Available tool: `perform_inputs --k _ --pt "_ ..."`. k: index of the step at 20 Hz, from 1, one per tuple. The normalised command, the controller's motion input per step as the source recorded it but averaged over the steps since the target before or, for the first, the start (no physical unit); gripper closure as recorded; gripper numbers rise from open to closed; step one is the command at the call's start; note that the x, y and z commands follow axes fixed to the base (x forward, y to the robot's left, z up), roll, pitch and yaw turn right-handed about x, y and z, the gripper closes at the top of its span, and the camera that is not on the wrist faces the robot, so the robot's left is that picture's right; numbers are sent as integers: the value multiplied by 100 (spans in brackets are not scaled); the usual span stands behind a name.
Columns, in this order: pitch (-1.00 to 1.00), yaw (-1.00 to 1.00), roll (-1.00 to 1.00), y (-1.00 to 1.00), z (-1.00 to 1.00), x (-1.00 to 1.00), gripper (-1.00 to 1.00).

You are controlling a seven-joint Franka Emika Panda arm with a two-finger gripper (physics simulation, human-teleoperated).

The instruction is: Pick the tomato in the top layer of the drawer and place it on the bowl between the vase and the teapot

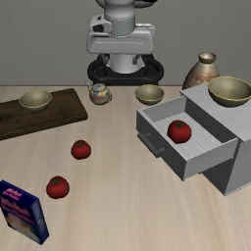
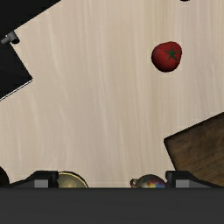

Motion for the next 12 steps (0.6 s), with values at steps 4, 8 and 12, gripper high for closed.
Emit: perform_inputs --k 4,8,12 --pt "0 0 0 0 0 100 -100" --pt "0 0 0 0 0 100 -100" --pt "0 0 0 0 0 100 -100"
